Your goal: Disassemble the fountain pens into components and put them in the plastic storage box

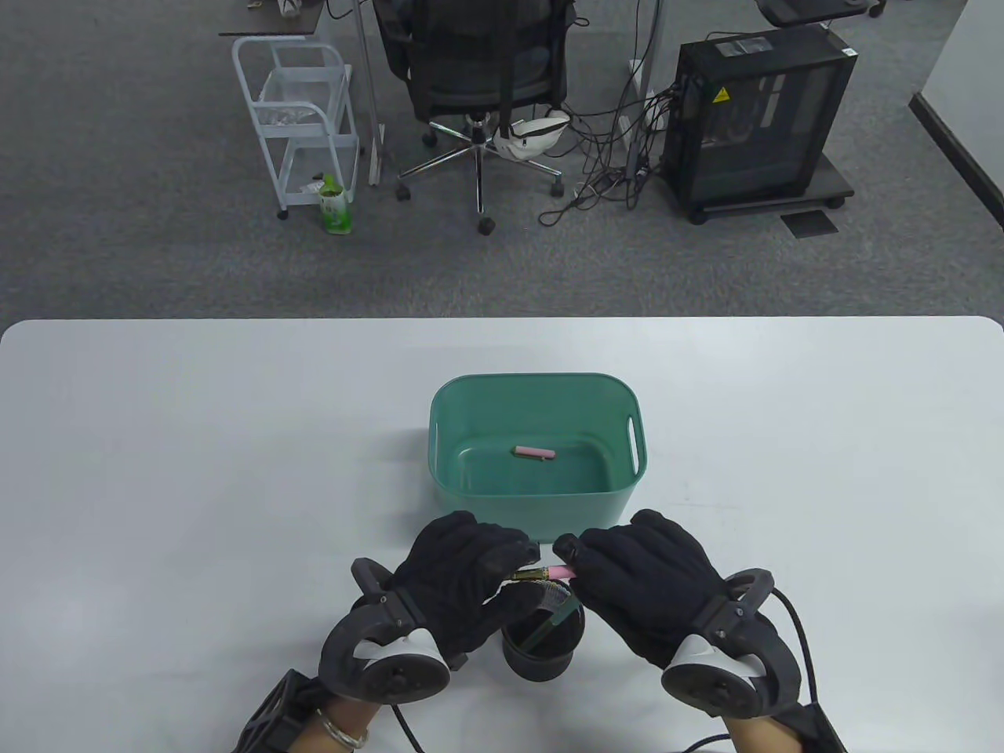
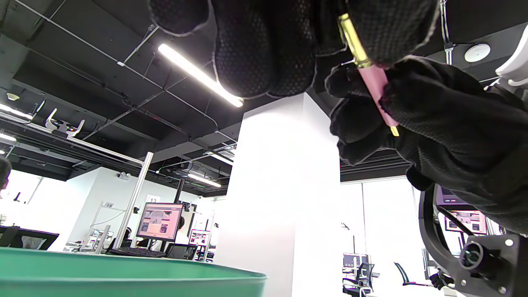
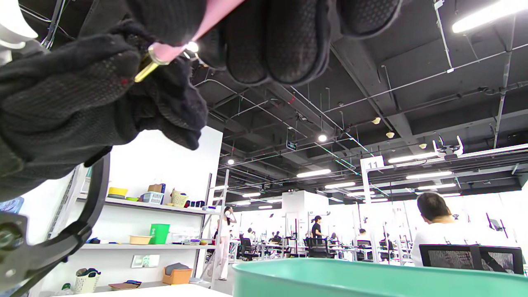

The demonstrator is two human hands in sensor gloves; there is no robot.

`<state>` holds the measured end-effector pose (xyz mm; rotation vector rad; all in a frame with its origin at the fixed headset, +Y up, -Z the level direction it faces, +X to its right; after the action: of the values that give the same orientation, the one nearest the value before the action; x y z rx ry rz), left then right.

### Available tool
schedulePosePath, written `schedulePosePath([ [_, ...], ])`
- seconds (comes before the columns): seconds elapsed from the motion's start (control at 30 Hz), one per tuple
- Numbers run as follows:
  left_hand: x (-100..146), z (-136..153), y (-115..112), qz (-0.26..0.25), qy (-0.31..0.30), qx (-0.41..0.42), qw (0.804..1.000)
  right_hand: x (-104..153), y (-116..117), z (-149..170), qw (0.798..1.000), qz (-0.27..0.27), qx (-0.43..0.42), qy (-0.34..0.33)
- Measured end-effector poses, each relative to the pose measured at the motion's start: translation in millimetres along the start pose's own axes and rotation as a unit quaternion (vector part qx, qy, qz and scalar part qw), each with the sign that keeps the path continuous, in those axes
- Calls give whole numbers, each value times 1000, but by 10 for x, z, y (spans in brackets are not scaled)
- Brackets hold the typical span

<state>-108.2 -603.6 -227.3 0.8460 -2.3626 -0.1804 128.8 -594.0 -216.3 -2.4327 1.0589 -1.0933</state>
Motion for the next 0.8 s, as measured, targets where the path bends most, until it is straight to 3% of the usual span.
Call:
schedulePosePath([
  [0.8, 10, 14, 19, -26, 2, 9, 1000, -2, 25, -22, 1000, 4, -8, -6],
])
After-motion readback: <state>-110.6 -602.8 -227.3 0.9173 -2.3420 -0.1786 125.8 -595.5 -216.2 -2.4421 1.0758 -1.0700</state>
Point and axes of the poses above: the tracker on the back of each hand, its own z axis roughly to the little-finger side, its own x axis roughly from the fingertips to the wrist, y = z × x, the point moved 1 cm from there along -x, roughly from the wrist to the fingertips, and after that the axes turned 2 degrees about z, right-handed, at the moved point
